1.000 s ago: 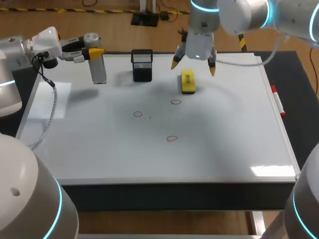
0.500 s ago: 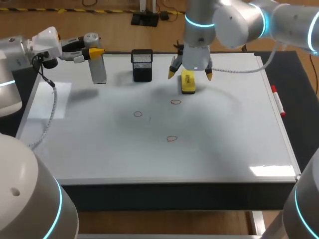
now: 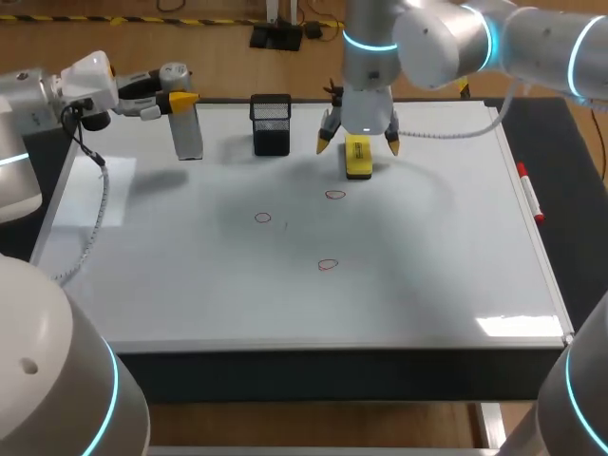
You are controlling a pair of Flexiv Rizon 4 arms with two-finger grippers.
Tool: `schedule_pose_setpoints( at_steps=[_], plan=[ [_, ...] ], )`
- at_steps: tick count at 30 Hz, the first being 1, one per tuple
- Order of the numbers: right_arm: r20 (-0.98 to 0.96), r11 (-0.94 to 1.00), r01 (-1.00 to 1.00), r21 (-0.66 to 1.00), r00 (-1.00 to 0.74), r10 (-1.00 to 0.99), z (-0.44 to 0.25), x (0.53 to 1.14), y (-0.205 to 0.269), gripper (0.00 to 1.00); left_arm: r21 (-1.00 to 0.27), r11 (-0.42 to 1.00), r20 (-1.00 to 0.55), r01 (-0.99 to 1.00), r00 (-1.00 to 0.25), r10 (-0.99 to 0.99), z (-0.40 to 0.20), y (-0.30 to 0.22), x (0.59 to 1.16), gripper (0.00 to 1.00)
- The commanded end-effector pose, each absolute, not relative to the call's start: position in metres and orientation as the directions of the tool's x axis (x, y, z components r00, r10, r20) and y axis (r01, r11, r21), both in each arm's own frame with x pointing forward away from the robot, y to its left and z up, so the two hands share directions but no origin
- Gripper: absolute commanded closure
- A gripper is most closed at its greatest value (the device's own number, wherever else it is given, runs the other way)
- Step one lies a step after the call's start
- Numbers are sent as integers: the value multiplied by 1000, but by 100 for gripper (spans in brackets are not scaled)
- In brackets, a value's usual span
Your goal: Pick up the inspection probe, press it on each red-marked spot on the whiteboard one by one, put down the probe, pick up the eraser, and wipe off all the red marks.
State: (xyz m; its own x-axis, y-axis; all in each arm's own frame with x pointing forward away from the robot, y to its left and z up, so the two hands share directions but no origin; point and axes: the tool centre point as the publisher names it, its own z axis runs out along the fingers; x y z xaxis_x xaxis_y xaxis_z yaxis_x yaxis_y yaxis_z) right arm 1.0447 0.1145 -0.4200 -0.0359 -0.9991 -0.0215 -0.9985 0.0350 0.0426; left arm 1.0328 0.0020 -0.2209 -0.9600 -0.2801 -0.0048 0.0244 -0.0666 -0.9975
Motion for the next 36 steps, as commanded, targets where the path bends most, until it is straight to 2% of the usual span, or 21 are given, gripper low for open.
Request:
schedule_pose_setpoints(
  at_steps=[1, 2, 4, 8, 9, 19, 36],
  plan=[
    [-13, 28, -998, 53, -28, -1000, -423, 1048, 115, 0, -998, -66, -6, 25, -959, -283, -220, 2, 1032, 100],
    [-10, 30, -998, 54, -30, -999, -423, 1048, 115, 2, -998, -66, -6, 25, -959, -283, -220, 2, 1032, 100],
    [-8, 34, -998, 57, -34, -999, -424, 1049, 114, 44, -998, -66, -6, 25, -959, -283, -220, 2, 1032, 100],
    [6, 39, -998, 49, -38, -999, -424, 1048, 114, 84, -998, -66, -6, 25, -959, -283, -220, 2, 1032, 100],
    [-1, 40, -998, 44, -41, -999, -422, 1049, 113, 100, -998, -66, -6, 25, -959, -283, -220, 2, 1032, 100],
    [-1, 66, -998, -22, -66, -998, -396, 1047, 99, 100, -998, -66, -6, 25, -959, -283, -220, 2, 1032, 100],
    [-4, 253, -967, -44, -253, -968, -384, 1025, 13, 100, -998, -66, -6, 25, -959, -283, -220, 2, 1032, 100]
  ],
)
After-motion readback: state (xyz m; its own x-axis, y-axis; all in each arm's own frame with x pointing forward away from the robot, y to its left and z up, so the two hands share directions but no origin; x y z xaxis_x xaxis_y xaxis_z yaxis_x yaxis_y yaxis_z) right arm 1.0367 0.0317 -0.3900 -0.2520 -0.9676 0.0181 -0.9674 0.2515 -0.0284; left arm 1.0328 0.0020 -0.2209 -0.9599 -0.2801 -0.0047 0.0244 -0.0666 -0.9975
